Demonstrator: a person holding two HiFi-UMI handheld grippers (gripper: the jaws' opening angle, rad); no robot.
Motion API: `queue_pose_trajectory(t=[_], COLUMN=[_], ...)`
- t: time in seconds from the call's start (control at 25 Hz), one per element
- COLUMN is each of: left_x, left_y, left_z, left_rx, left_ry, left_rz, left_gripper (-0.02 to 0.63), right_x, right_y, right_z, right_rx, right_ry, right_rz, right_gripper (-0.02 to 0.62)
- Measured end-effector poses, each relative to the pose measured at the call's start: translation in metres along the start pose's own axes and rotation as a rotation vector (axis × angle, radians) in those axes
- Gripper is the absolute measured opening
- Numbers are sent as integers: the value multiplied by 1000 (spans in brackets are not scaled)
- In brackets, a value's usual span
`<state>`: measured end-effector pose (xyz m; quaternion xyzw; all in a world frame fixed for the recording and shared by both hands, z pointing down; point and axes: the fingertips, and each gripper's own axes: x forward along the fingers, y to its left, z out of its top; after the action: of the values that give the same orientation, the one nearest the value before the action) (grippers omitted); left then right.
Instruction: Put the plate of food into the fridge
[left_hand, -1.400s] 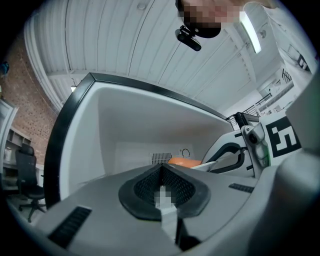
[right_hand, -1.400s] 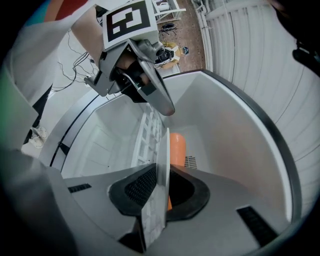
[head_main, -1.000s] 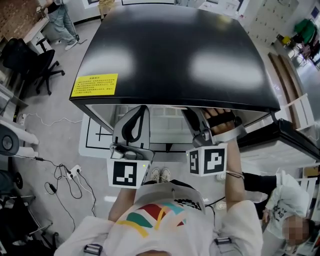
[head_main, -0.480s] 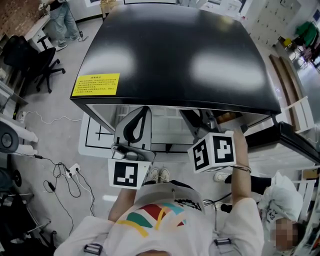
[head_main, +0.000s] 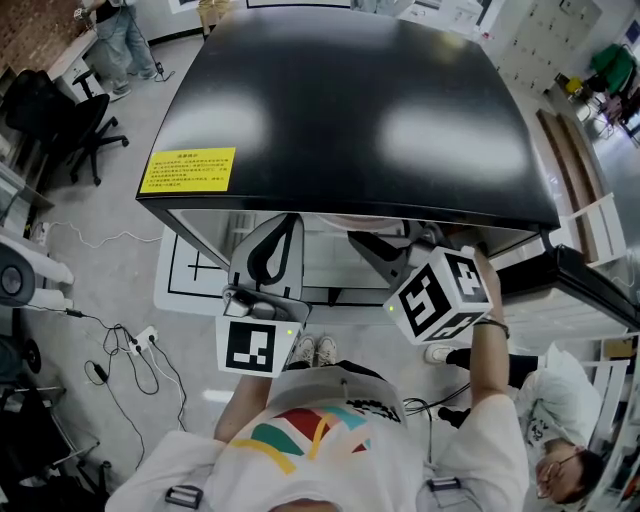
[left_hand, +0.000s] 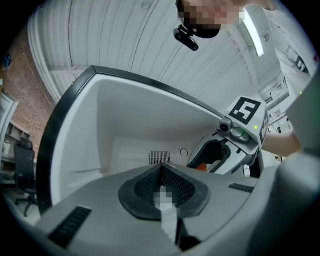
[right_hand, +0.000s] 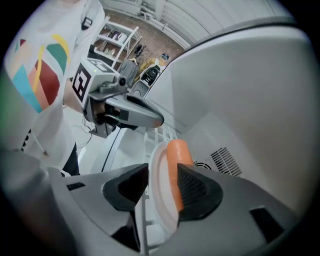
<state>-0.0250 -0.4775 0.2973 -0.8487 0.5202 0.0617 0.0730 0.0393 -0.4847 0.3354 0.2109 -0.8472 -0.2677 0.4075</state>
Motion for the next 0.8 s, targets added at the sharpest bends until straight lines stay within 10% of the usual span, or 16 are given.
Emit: queue_pose_trajectory(t=[0.48,0.56,0.8], left_x=[1,1,2], left_y=[0,-2,-8], left_z=[9,12,22], left_rx=[6,11,33], left_ry=[-17,-21,-36], left_rz=[-3,-6,-22], left_gripper=[6,6,6], right_x=[-36,-49,-83], right_y=[-13,-20,-37], right_z=[28,28,19], right_rx=[140,205,528], right_ry=[-210,-264,-413], right_rz=[-117,-208,-571], right_gripper=[158,8,-2])
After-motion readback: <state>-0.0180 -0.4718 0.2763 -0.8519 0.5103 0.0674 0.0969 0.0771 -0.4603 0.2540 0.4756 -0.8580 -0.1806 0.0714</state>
